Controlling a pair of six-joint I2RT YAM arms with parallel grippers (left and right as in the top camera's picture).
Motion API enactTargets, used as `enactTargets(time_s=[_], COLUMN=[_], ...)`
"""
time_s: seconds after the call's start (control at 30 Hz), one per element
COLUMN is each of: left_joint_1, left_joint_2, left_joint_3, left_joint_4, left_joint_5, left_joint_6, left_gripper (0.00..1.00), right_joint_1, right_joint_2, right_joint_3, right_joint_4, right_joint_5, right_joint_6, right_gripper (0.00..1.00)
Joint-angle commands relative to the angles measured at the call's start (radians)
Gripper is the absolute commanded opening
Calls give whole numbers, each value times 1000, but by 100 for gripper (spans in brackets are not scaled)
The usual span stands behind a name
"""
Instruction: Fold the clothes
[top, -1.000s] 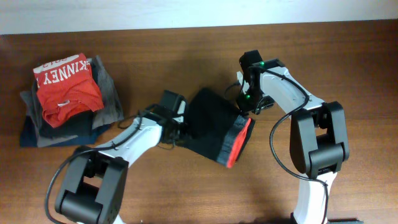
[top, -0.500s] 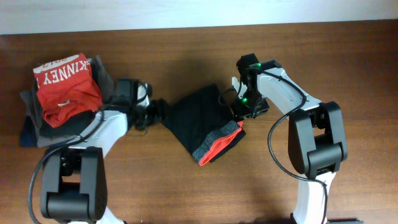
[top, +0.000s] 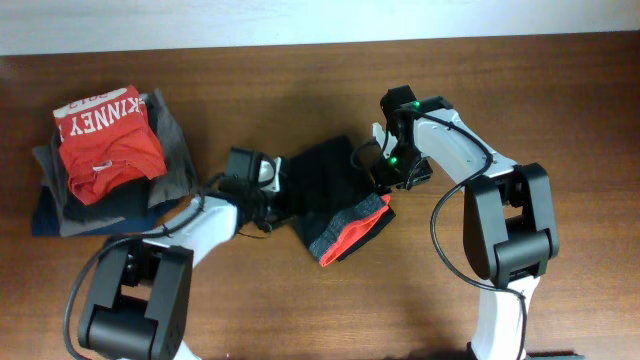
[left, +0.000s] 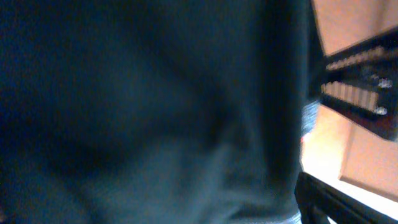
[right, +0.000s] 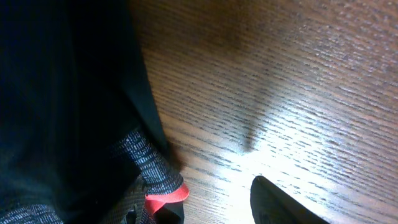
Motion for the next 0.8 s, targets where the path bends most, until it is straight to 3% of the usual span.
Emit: enactTargets(time_s=[0.0, 0.27, 0.6, 0.63, 0.7, 0.77], left_joint_1=[-52, -153, -236, -235, -230, -206], left_joint_2=[32, 32, 32, 32, 32, 32], left_joint_3=[-137, -216, -216, -216, -216, -216], left_joint_4=[41, 129, 132, 132, 131, 128], left_joint_5=[-38, -27, -232, -260, -328, -354], left_joint_6=[-235, -449, -600, -600, -600, -599], left_gripper=[99, 99, 98, 94, 71, 64], right_joint_1=[5, 5, 5, 5, 5, 5], right_joint_2=[14, 14, 14, 14, 14, 14], right_joint_3=[-5, -5, -5, -5, -5, -5], right_joint_4=[-7, -7, -12, -12, -12, -13], right_joint_5=[-16, -17, -17, -17, -17, -16], right_joint_6=[-1, -4, -8, -8, -8, -8], right_gripper=[59, 59, 60, 59, 60, 60])
